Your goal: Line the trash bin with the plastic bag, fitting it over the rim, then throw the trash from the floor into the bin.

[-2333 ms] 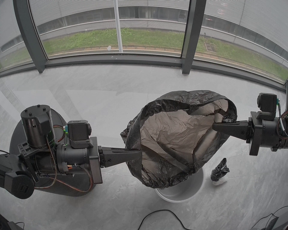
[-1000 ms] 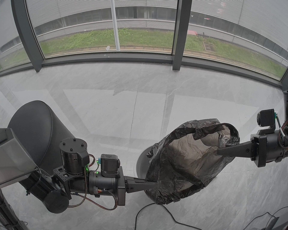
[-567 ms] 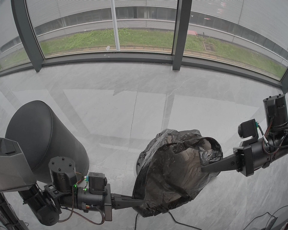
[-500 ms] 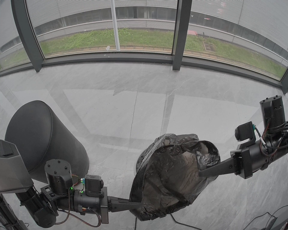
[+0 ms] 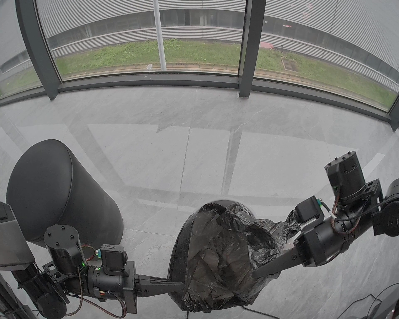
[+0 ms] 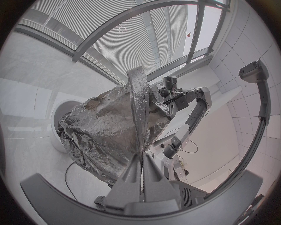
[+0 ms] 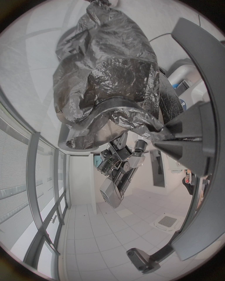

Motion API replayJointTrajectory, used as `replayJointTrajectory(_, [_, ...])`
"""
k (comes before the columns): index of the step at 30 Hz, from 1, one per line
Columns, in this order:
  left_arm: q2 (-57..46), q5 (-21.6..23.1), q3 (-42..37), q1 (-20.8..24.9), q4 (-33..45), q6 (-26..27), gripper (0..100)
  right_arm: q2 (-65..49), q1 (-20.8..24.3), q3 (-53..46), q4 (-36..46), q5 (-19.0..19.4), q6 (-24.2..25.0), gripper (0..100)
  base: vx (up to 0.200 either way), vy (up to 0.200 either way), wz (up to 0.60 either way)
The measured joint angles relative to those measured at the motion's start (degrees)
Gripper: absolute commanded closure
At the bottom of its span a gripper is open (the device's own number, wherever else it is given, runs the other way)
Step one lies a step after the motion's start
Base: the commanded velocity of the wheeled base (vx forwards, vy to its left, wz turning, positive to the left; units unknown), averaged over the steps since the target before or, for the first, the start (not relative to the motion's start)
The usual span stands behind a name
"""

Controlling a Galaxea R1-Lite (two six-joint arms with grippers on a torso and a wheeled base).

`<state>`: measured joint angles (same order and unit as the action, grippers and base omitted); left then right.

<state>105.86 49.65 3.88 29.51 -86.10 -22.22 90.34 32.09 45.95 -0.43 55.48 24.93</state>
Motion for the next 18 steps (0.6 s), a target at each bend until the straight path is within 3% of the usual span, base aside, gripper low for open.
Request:
replayJointTrajectory(8, [-2.2, -0.1, -2.3, -0.3, -0.3, 0.0, 100, 7.9, -0.1, 0.6, -10.9, 5.4, -0.6, 100, 0.000, 0.000, 0.00])
replayJointTrajectory(18, [-3.7, -0.8, -2.9, -0.9, -0.4, 0.5, 100, 17.5, -0.6, 1.3, -18.9, 7.2, -0.9, 100, 0.000, 0.000, 0.00])
